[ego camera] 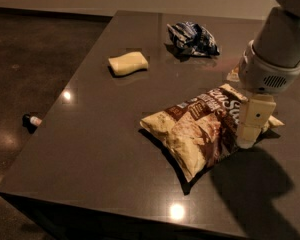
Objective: Move brown chip bag near sponge
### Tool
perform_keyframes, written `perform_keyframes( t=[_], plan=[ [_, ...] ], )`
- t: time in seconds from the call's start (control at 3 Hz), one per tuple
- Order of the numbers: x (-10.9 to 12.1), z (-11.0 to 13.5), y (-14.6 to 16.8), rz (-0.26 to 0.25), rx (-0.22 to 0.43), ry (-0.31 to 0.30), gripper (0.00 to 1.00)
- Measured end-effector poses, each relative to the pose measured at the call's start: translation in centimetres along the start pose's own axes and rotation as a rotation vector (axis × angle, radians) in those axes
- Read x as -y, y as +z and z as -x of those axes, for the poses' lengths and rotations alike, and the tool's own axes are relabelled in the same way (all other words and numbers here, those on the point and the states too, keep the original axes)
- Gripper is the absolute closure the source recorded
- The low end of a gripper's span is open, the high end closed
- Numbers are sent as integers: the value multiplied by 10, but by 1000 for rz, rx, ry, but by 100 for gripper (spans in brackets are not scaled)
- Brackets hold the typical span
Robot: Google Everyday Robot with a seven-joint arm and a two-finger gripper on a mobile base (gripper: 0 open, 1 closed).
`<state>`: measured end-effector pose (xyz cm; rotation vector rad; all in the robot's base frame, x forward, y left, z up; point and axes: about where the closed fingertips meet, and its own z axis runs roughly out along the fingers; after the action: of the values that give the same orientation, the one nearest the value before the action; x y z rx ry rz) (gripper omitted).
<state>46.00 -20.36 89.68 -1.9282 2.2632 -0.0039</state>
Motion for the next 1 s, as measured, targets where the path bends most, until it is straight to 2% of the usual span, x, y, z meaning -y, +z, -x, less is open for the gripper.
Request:
perform_keyframes(
  t=[0.33, 0.67, 1.0],
  plan=[
    [3, 0, 20, 23, 19, -9, 2],
    [4, 8, 30, 27, 43, -23, 25],
    [4, 19, 28, 29, 59, -41, 48]
  ],
)
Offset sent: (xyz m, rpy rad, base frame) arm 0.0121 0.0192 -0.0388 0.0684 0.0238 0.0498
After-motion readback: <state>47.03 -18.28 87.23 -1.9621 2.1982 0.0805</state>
